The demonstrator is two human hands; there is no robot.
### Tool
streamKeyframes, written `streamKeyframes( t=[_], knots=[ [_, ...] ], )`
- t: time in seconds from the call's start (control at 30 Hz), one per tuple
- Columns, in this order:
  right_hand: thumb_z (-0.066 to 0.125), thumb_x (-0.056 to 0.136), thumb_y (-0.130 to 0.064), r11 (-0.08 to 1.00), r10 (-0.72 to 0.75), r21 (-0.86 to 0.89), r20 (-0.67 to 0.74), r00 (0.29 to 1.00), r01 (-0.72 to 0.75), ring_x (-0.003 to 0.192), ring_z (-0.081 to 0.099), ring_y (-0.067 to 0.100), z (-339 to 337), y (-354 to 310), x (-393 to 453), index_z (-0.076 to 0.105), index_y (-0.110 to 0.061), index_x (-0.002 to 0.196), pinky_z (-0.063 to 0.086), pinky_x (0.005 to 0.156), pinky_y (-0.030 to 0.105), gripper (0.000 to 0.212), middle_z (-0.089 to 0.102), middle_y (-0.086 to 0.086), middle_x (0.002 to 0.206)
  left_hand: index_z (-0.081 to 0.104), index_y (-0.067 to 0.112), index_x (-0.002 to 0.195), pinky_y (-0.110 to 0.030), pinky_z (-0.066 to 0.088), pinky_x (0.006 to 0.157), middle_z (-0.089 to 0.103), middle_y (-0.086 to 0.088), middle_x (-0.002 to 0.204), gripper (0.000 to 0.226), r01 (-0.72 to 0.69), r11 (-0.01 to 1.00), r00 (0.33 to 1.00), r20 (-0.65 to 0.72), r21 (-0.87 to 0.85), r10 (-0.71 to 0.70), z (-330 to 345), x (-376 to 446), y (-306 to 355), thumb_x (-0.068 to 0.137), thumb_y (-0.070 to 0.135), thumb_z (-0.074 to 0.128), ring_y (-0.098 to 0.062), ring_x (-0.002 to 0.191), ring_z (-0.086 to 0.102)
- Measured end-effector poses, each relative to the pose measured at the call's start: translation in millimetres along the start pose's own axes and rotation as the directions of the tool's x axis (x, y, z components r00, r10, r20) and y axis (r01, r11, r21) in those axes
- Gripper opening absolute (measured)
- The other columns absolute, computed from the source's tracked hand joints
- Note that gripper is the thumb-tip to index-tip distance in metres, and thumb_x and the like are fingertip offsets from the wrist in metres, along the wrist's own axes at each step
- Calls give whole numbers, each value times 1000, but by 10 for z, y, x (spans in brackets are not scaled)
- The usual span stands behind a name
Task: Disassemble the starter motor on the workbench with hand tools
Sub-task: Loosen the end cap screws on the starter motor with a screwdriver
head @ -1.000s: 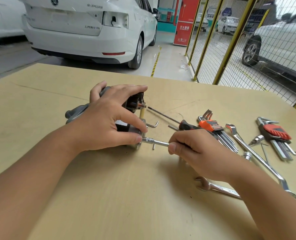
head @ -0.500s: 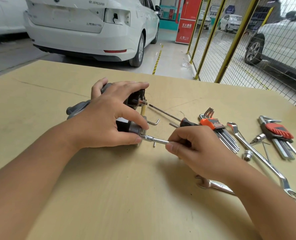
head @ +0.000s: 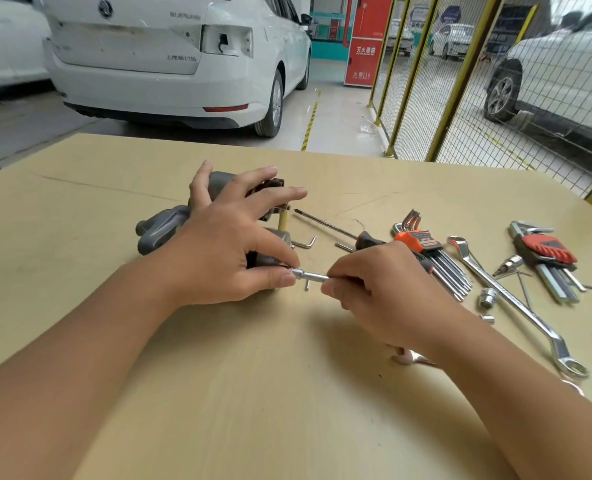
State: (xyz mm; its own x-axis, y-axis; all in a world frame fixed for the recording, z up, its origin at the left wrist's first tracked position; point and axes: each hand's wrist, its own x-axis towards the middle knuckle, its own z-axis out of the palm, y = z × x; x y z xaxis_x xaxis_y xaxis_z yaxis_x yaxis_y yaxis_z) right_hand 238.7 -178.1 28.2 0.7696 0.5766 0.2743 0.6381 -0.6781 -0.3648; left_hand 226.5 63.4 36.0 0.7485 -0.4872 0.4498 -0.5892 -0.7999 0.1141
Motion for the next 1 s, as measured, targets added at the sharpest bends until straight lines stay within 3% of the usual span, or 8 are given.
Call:
streamKeyframes(
  t=[0.17, 0.27, 0.4, 0.57, 0.67, 0.87, 0.93, 1.0],
  knots=[
    [82, 80, -21, 998, 20, 57, -121, 992, -13, 53, 49, 6, 62, 37, 29, 65, -19, 72, 32, 53, 24, 19, 55, -11, 55, 78, 33, 99, -88, 3, 105, 54, 13, 152, 35, -107, 985, 994, 22, 139, 105, 165, 68, 216, 98, 51, 48, -27, 158, 22],
    [74, 88, -29, 996, -37, 79, -71, 997, 43, 59, 53, 5, 13, 61, 34, 68, -22, 80, 34, 56, 19, 12, 55, -15, 60, 76, 27, 91, -86, 5, 108, 63, 19, 135, 24, -101, 986, 994, -29, 129, 106, 208, 90, 225, 98, 42, 59, -25, 152, 36],
    [43, 100, -47, 1000, -13, 20, 160, 987, 10, 65, 59, 21, -152, 180, 10, 65, -14, 82, 48, 63, 42, 43, 65, 4, 68, 76, 27, 83, -83, 5, 110, 69, 20, 121, 13, -112, 991, 987, -107, 77, 120, 215, 77, 203, 89, 38, 72, -24, 141, 49],
    [56, 97, -41, 998, -5, -56, 145, 989, 13, 63, 58, 12, -190, 191, -11, 65, -25, 81, 50, 62, 41, 25, 65, -4, 68, 77, 24, 81, -76, 20, 112, 72, 10, 116, 14, -132, 976, 981, -120, 173, 154, 184, 96, 241, 81, 34, 86, -27, 131, 59],
    [65, 92, -43, 999, 8, -44, 107, 994, -4, 60, 54, 6, -182, 194, -3, 65, -26, 80, 48, 59, 38, 21, 62, -8, 64, 78, 23, 81, -46, 43, 88, 71, 5, 100, 17, -115, 945, 964, -194, 306, 180, 130, 98, 344, 86, 39, 79, -29, 98, 65],
    [79, 80, -42, 1000, -9, 18, 46, 999, 8, 61, 54, 5, -169, 189, -17, 56, -32, 70, 38, 53, 22, 27, 57, -12, 58, 66, 19, 67, -24, 20, 48, 56, 2, 66, 23, 37, 902, 999, -40, 431, -22, 248, 26, 805, 75, 7, 47, -23, 54, 56],
    [70, 89, -41, 999, -44, 28, 78, 996, 42, 61, 56, 5, -213, 189, -37, 59, -30, 71, 38, 53, 18, 23, 58, -14, 57, 64, 16, 66, -21, 10, 48, 53, 0, 62, 13, 95, 932, 995, -63, 350, -78, 247, 21, 850, 65, 3, 66, -25, 46, 54],
    [58, 97, -38, 1000, -22, 19, 126, 992, 20, 62, 57, 3, -265, 216, -63, 58, -25, 67, 39, 56, 17, 32, 60, -16, 59, 63, 13, 68, -22, 14, 46, 54, -4, 64, 29, 137, 939, 990, -83, 314, -117, 249, 33, 855, 54, -7, 78, -28, 42, 53]
  ],
)
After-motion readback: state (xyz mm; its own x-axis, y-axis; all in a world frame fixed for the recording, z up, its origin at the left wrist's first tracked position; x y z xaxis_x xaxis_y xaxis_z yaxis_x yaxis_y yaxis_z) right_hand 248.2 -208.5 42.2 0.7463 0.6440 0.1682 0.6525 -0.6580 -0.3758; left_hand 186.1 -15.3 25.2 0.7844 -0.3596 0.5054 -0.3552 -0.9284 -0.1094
